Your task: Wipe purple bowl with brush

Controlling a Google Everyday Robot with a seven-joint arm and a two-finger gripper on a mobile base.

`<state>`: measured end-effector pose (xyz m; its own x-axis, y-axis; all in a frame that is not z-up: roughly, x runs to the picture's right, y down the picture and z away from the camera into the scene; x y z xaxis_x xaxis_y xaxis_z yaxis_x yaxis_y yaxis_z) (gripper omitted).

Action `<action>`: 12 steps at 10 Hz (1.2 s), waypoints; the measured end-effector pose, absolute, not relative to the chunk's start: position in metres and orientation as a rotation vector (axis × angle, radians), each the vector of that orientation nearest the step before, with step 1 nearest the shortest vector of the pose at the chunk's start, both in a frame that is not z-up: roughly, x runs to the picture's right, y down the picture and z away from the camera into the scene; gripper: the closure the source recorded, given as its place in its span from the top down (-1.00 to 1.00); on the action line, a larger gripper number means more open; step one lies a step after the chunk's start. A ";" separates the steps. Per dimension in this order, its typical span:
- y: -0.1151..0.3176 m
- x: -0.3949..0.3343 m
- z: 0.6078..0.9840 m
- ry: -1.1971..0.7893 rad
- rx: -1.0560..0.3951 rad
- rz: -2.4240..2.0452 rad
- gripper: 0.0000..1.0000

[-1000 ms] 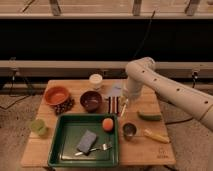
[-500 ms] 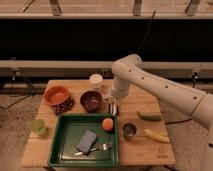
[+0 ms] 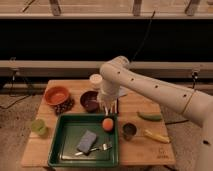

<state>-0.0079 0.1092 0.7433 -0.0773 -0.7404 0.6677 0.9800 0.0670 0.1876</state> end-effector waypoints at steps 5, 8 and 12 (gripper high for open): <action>0.124 -0.024 0.737 -0.776 -0.406 -1.532 -1.00; 0.115 -0.033 0.745 -0.774 -0.390 -1.527 -1.00; 0.100 -0.059 0.745 -0.773 -0.349 -1.549 -1.00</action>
